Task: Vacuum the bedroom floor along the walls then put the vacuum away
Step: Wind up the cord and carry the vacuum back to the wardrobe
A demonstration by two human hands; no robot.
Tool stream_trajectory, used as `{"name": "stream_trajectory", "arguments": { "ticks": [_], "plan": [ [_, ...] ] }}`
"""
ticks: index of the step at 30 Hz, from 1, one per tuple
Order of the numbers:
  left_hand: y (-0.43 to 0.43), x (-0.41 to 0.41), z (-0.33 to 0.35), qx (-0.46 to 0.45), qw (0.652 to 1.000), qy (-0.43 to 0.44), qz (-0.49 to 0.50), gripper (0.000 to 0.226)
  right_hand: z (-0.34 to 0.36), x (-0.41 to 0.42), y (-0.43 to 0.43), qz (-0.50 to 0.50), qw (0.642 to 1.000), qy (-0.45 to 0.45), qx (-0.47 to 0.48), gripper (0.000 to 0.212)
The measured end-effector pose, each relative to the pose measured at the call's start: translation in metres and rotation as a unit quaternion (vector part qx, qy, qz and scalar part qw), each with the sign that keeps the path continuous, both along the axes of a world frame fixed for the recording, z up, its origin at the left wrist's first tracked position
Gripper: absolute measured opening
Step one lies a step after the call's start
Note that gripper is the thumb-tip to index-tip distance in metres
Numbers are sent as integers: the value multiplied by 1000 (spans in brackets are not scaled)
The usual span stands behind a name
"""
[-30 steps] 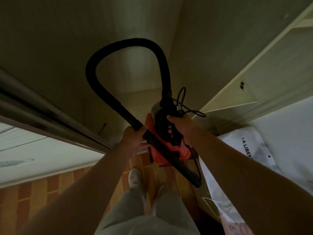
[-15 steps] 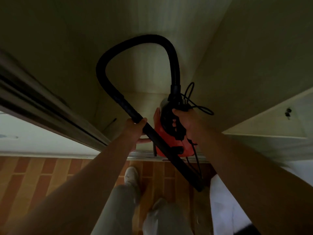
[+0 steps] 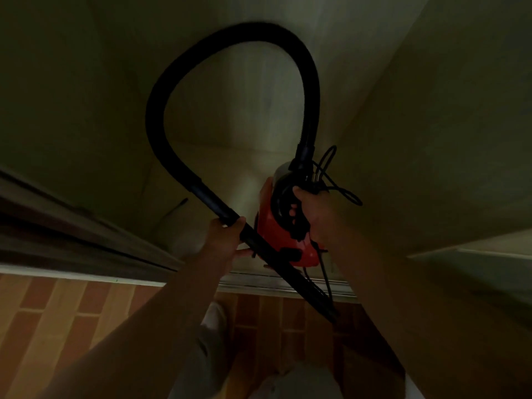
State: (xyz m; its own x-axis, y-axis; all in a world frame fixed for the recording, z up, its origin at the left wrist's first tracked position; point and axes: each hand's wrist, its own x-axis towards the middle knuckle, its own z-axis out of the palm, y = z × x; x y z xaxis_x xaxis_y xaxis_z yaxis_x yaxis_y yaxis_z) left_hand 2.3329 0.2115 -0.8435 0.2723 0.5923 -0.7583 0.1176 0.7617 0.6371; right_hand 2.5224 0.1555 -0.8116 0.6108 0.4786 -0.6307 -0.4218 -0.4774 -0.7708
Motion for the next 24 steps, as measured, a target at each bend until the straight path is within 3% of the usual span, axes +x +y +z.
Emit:
{"name": "stream_trajectory", "arguments": {
  "ticks": [8, 24],
  "plan": [
    [5, 29, -62, -13, 1000, -6, -14, 13, -61, 17, 18, 57, 998, -16, -4, 34],
    [18, 35, -131, 18, 999, -31, -12, 16, -122, 18, 53, 89, 996, -3, 7, 24]
  ]
}}
